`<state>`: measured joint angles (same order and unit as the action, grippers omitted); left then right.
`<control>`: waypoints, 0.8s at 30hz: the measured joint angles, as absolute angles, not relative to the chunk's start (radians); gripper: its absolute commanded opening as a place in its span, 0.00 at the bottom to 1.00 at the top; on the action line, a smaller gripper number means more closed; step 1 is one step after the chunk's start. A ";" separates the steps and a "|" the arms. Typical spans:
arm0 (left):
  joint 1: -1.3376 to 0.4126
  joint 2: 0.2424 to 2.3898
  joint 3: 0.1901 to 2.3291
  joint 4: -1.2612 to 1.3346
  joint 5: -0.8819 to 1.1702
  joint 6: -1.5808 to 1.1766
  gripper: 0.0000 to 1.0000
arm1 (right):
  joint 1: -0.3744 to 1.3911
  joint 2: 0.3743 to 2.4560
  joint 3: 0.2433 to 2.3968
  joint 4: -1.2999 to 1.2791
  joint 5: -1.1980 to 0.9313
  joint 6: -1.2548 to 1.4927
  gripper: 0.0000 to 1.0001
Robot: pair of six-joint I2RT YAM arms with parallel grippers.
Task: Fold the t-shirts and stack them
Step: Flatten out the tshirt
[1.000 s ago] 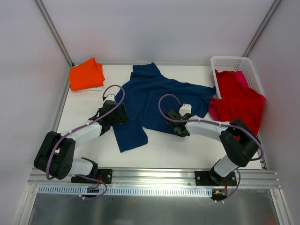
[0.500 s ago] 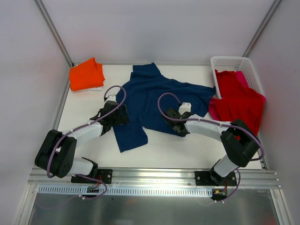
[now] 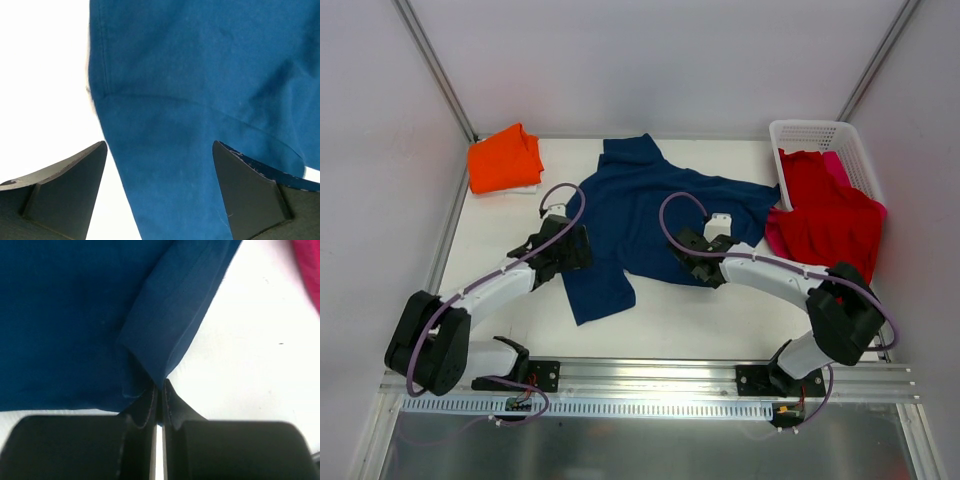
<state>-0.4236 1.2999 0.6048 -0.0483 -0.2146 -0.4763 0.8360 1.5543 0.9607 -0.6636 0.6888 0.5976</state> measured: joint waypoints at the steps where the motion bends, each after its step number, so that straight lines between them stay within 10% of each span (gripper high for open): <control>1: -0.429 1.280 0.614 -0.083 -0.218 -0.487 0.85 | 0.836 1.536 0.962 -0.673 0.695 0.596 0.01; 19: -0.610 0.952 0.519 -0.496 -0.262 -0.723 0.86 | 0.837 1.430 1.010 -0.784 0.775 0.549 0.01; 24: -0.617 0.934 0.510 -0.507 -0.262 -0.727 0.87 | 0.837 1.461 1.012 -0.783 0.775 0.539 0.15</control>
<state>-0.6167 0.9337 0.5102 -0.5068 -0.2615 -0.7269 0.8368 1.4609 1.0119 -0.7830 0.7746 0.5388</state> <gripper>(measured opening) 0.862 0.093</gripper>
